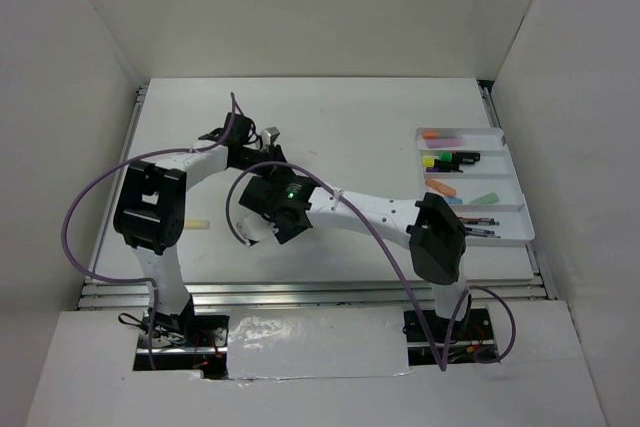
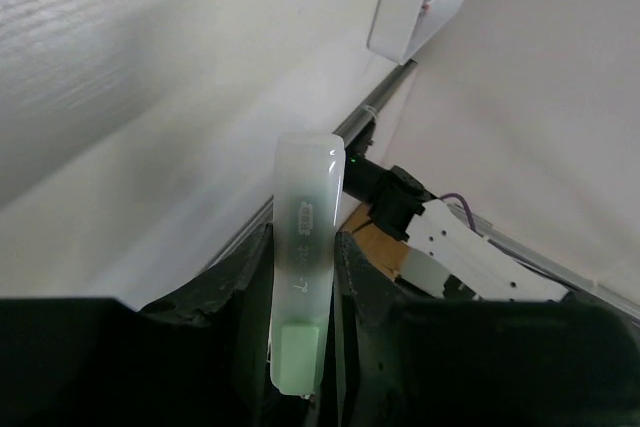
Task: Sort the stationery into containers
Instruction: Pass the stationery from the left arm to the right
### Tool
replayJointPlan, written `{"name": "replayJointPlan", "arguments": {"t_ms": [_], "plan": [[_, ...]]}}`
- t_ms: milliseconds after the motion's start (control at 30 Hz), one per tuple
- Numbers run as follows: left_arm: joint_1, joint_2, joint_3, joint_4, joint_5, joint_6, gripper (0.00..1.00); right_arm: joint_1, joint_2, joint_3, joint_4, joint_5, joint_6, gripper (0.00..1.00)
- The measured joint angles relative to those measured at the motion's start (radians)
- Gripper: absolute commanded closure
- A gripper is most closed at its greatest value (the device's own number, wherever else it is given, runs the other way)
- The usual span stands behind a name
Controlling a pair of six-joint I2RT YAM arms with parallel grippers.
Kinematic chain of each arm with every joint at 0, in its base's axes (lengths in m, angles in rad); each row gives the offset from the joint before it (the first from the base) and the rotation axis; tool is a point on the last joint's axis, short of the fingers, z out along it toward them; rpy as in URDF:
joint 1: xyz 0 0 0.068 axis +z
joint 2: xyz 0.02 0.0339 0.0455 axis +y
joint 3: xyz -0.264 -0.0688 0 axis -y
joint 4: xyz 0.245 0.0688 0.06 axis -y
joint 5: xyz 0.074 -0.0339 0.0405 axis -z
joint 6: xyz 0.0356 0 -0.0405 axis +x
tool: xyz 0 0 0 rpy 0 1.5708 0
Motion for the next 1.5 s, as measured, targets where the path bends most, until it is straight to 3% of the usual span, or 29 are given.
{"name": "replayJointPlan", "arguments": {"t_ms": [267,767,900,1167,1500], "plan": [[0.005,0.017,-0.044,0.066,0.065,-0.041,1.00,0.042,-0.019,-0.164,0.119,0.092,-0.085,0.30],[0.011,0.017,-0.053,0.057,0.073,-0.029,1.00,0.132,-0.010,-0.130,0.153,0.150,-0.144,0.30],[0.018,0.016,-0.053,0.033,0.032,-0.010,1.00,0.123,-0.104,-0.237,0.245,0.136,-0.138,0.30],[0.022,-0.032,-0.053,0.021,-0.006,-0.027,0.97,0.056,-0.502,-0.492,0.434,-0.070,-0.183,0.29],[0.023,-0.043,-0.073,0.056,0.007,-0.095,0.97,-0.080,-0.539,-0.493,0.440,-0.332,-0.285,0.29]]}}
